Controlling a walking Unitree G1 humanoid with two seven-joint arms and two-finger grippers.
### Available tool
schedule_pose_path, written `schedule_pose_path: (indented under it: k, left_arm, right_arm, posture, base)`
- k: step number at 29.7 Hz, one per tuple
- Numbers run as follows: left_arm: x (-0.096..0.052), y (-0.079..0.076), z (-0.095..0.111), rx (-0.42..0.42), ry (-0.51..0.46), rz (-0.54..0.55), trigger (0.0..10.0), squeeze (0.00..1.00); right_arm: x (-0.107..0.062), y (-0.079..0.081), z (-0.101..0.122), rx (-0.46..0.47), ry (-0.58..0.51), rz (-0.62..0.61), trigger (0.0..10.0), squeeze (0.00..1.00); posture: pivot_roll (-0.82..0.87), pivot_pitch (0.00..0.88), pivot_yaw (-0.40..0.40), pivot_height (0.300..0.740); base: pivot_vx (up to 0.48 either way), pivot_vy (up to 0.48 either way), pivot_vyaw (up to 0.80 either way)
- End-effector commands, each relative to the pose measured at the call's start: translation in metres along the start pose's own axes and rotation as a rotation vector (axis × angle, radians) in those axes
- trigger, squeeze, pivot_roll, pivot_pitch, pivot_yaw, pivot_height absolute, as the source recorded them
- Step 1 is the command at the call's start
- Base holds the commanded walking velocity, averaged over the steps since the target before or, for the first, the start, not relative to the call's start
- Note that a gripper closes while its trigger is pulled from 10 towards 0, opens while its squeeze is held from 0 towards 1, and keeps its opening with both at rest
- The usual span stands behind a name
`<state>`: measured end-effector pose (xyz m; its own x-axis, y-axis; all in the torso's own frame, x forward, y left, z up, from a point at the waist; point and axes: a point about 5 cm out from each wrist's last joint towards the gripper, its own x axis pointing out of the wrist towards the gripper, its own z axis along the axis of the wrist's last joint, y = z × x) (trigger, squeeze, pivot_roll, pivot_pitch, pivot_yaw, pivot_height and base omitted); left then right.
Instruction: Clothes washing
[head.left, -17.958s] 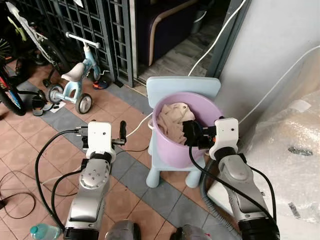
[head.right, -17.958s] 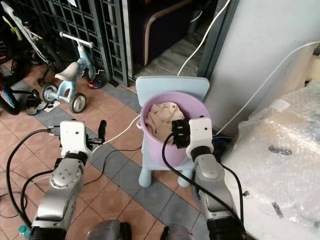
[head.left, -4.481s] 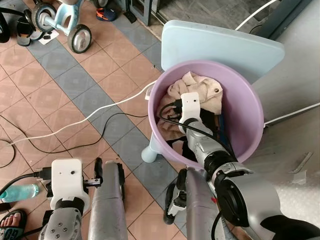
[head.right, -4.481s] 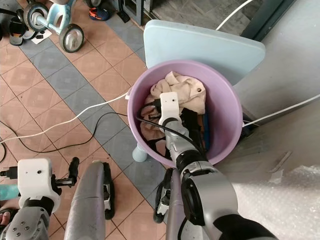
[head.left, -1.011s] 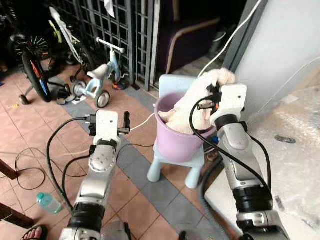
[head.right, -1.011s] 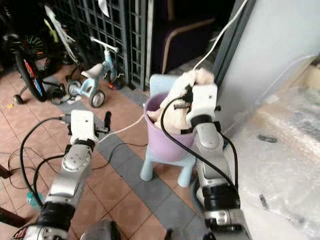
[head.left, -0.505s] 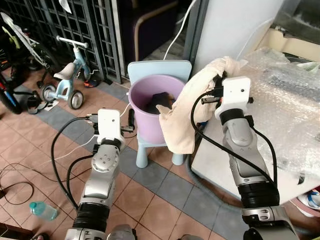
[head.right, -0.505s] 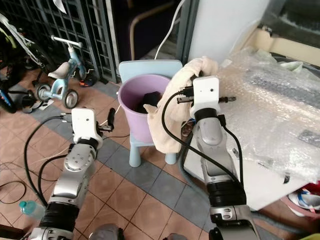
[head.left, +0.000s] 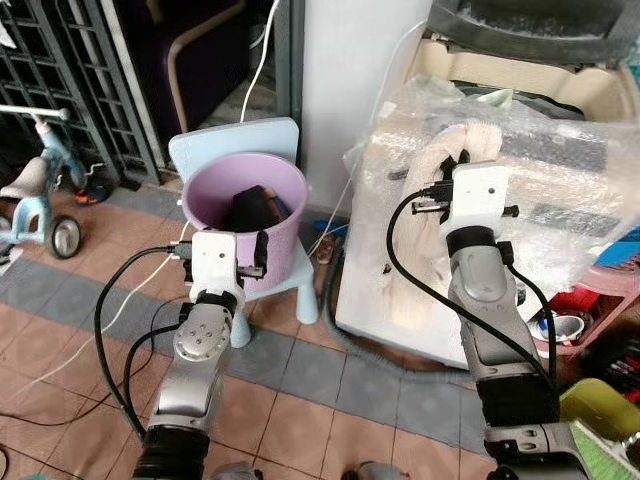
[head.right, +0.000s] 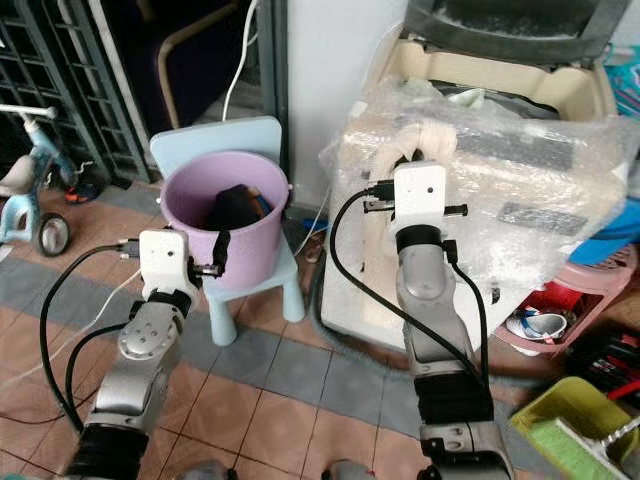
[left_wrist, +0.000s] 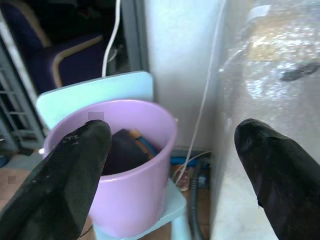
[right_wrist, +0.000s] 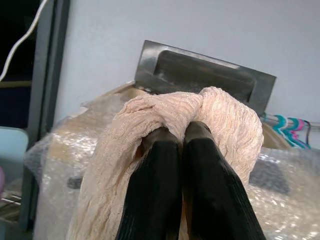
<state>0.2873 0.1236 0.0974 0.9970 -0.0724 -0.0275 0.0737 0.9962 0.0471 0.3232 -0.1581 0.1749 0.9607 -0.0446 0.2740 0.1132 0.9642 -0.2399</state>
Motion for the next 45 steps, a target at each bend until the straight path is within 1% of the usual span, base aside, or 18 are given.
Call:
schedule_pose_path:
  k: [1,8,10,13,16,18,20,23,25,26,29,32,35,38,40,41,44,45]
  left_arm:
    - [0.0,-0.005,0.005,-0.002,-0.013,-0.026,10.0,0.0]
    - [0.003,-0.008,0.008,-0.008,-0.023,-0.048,10.0,0.0]
    - [0.002,-0.007,0.008,-0.011,-0.022,-0.046,10.0,0.0]
    - [0.0,-0.004,0.004,0.004,-0.011,-0.03,10.0,0.0]
    - [-0.002,0.002,-0.002,0.025,0.022,0.003,10.0,0.0]
    - [-0.002,0.003,-0.003,0.019,0.026,0.015,10.0,0.0]
    - [-0.003,0.01,-0.005,0.013,0.042,0.046,10.0,0.0]
    - [-0.005,0.016,-0.008,0.039,0.06,0.074,10.0,0.0]
    - [-0.007,0.02,-0.012,0.037,0.08,0.091,10.0,0.0]
    - [-0.007,0.02,-0.012,0.037,0.08,0.091,10.0,0.0]
    - [-0.01,0.021,-0.017,0.033,0.105,0.102,10.0,0.0]
    - [-0.01,0.02,-0.016,0.026,0.102,0.102,10.0,0.0]
    - [-0.009,0.018,-0.015,0.02,0.098,0.102,10.0,0.0]
    - [-0.008,0.017,-0.015,0.011,0.107,0.106,10.0,0.0]
    - [-0.007,0.017,-0.016,0.011,0.117,0.119,10.0,0.0]
    - [-0.007,0.017,-0.016,0.013,0.12,0.124,10.0,0.0]
    - [-0.007,0.017,-0.016,0.012,0.12,0.125,10.0,0.0]
    - [-0.007,0.016,-0.016,0.012,0.122,0.128,10.0,0.0]
  right_arm:
    - [0.003,-0.005,0.008,-0.001,-0.031,-0.033,10.0,0.0]
    - [0.004,-0.005,0.01,-0.001,-0.044,-0.022,10.0,0.0]
    - [0.004,-0.001,0.012,0.007,-0.061,0.022,10.0,0.0]
    - [0.007,0.005,0.019,-0.001,-0.109,0.121,10.0,0.0]
    - [0.014,0.002,0.023,0.004,-0.125,0.136,10.0,0.0]
    - [0.016,0.002,0.024,0.003,-0.131,0.141,10.0,0.0]
    - [0.026,-0.003,0.032,-0.006,-0.163,0.158,10.0,0.0]
    - [0.037,-0.009,0.043,-0.023,-0.207,0.173,10.0,0.0]
    - [0.046,-0.014,0.051,-0.027,-0.233,0.169,10.0,0.0]
    - [0.046,-0.014,0.051,-0.027,-0.233,0.169,10.0,0.0]
    - [0.061,-0.022,0.065,-0.041,-0.275,0.156,10.0,0.0]
    - [0.068,-0.026,0.071,-0.048,-0.29,0.16,10.0,0.0]
    - [0.078,-0.029,0.081,-0.042,-0.313,0.195,10.0,0.0]
    - [0.088,-0.022,0.094,-0.062,-0.343,0.287,10.0,0.0]
    - [0.093,-0.014,0.101,-0.074,-0.358,0.364,10.0,0.0]
    - [0.096,-0.006,0.108,-0.085,-0.379,0.42,10.0,0.0]
    - [0.096,-0.001,0.112,-0.091,-0.396,0.454,10.0,0.0]
    - [0.097,0.012,0.125,-0.092,-0.448,0.536,10.0,0.0]
  posture:
    - [-0.02,0.0,0.008,0.74]
    - [-0.03,0.0,0.013,0.74]
    - [-0.03,0.0,0.014,0.74]
    - [-0.02,0.0,0.017,0.74]
    - [-0.02,0.0,0.017,0.74]
    - [-0.02,0.0,0.017,0.74]
    - [-0.02,0.0,0.016,0.74]
    - [-0.02,0.0,0.015,0.74]
    - [-0.02,0.0,0.014,0.74]
    - [-0.02,0.0,0.014,0.74]
    - [-0.01,0.0,0.011,0.74]
    - [0.0,0.0,0.008,0.74]
    - [0.0,0.0,0.007,0.74]
    - [0.0,0.0,0.007,0.74]
    - [-0.01,0.0,0.005,0.74]
    - [-0.01,0.0,0.005,0.74]
    - [-0.01,0.0,0.005,0.74]
    - [0.0,0.0,-0.003,0.74]
  base:
    - [0.274,0.0,-0.8]
    - [0.323,0.0,-0.8]
    - [0.315,0.0,-0.8]
    - [0.436,0.0,0.0]
    - [0.47,0.0,0.0]
    - [0.471,0.0,0.0]
    - [0.469,0.0,0.0]
    - [0.469,0.0,0.0]
    - [0.471,0.0,0.0]
    - [0.469,0.0,0.0]
    - [0.47,0.0,0.0]
    - [0.472,0.0,0.0]
    - [0.472,0.0,0.0]
    - [0.466,0.0,0.0]
    - [0.341,0.337,0.0]
    - [0.247,0.412,0.0]
    - [0.082,0.43,0.0]
    - [0.0,0.27,0.0]
